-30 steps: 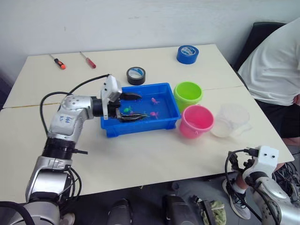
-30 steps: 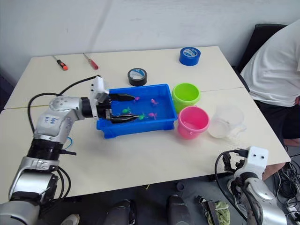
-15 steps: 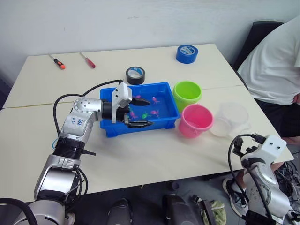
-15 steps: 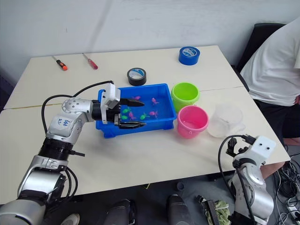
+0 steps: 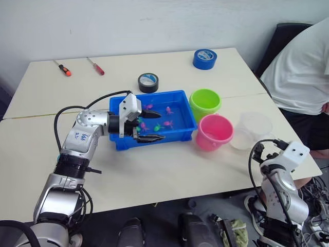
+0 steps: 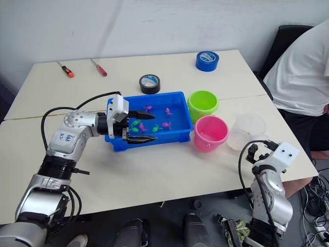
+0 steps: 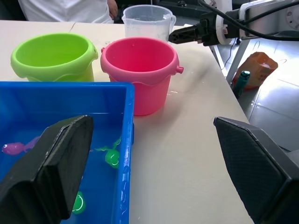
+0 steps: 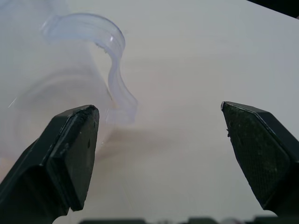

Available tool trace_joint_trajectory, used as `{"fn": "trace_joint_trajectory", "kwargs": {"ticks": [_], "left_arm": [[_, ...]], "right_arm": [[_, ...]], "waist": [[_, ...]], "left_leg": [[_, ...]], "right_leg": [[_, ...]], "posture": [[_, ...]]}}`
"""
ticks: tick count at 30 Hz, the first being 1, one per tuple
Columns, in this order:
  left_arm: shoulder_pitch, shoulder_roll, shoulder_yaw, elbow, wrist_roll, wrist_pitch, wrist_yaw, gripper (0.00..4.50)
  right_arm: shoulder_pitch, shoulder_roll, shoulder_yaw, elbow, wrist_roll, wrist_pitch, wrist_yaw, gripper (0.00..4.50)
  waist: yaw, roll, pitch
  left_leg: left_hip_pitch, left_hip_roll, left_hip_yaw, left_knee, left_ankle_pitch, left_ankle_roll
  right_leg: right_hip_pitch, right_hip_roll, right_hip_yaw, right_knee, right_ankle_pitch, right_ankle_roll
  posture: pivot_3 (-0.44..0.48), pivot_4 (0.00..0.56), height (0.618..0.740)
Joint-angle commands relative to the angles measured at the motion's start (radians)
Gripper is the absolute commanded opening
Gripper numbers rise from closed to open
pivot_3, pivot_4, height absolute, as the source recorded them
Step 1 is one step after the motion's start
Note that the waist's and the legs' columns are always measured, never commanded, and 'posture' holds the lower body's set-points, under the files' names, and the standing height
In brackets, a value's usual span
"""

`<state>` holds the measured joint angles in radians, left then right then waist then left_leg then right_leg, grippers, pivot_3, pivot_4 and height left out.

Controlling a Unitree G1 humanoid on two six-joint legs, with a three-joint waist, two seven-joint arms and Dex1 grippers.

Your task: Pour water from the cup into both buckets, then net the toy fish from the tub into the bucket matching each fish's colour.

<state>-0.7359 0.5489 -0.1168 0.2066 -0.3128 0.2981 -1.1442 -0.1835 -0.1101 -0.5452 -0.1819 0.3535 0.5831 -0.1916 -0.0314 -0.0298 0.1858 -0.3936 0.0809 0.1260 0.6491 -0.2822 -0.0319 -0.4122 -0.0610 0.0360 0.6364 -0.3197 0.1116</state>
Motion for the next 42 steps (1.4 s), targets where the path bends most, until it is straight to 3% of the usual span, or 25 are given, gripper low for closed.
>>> {"fn": "trace_joint_trajectory", "kwargs": {"ticks": [1,18,21,28,42], "left_arm": [[0.004,0.011,0.029,-0.041,-0.012,0.005,0.006,4.5],[0.025,0.02,0.048,-0.085,-0.016,0.037,0.027,4.5],[0.026,0.02,0.051,-0.093,-0.02,0.045,0.031,4.5],[0.019,0.016,0.057,-0.099,-0.023,0.058,0.034,4.5],[-0.019,0.011,0.082,-0.081,-0.044,0.097,0.043,4.5]], "right_arm": [[-0.016,-0.022,-0.018,0.006,-0.01,-0.045,-0.02,4.45],[-0.125,-0.05,0.003,0.156,-0.055,-0.193,-0.065,4.45],[-0.127,-0.051,0.004,0.162,-0.06,-0.213,-0.067,3.61],[-0.12,-0.046,0.011,0.149,-0.039,-0.225,-0.059,0.05],[-0.108,-0.087,0.007,0.063,0.014,-0.212,-0.017,0.01]], "waist": [[0.0,0.0,0.0],[-0.004,0.0,0.0],[-0.004,0.0,0.0],[-0.003,0.0,0.0],[0.001,0.0,0.0]], "left_leg": [[0.0,0.0,0.0,0.0,0.0,0.0],[0.0,0.0,0.001,0.0,0.003,-0.004],[0.0,0.0,0.001,0.0,0.003,-0.005],[0.0,0.0,0.001,0.0,0.004,-0.006],[0.001,0.0,0.0,0.0,0.005,-0.006]], "right_leg": [[0.0,0.0,0.0,0.0,0.0,0.0],[-0.001,0.0,0.001,0.001,0.0,0.0],[-0.001,0.0,0.001,0.001,0.0,0.0],[0.0,0.0,0.001,0.001,0.0,0.0],[0.0,0.0,0.001,0.002,0.0,0.0]], "posture": [[0.0,0.15,0.731],[0.0,0.15,0.731],[0.0,0.15,0.731],[0.0,0.15,0.731],[0.0,0.15,0.731]]}}
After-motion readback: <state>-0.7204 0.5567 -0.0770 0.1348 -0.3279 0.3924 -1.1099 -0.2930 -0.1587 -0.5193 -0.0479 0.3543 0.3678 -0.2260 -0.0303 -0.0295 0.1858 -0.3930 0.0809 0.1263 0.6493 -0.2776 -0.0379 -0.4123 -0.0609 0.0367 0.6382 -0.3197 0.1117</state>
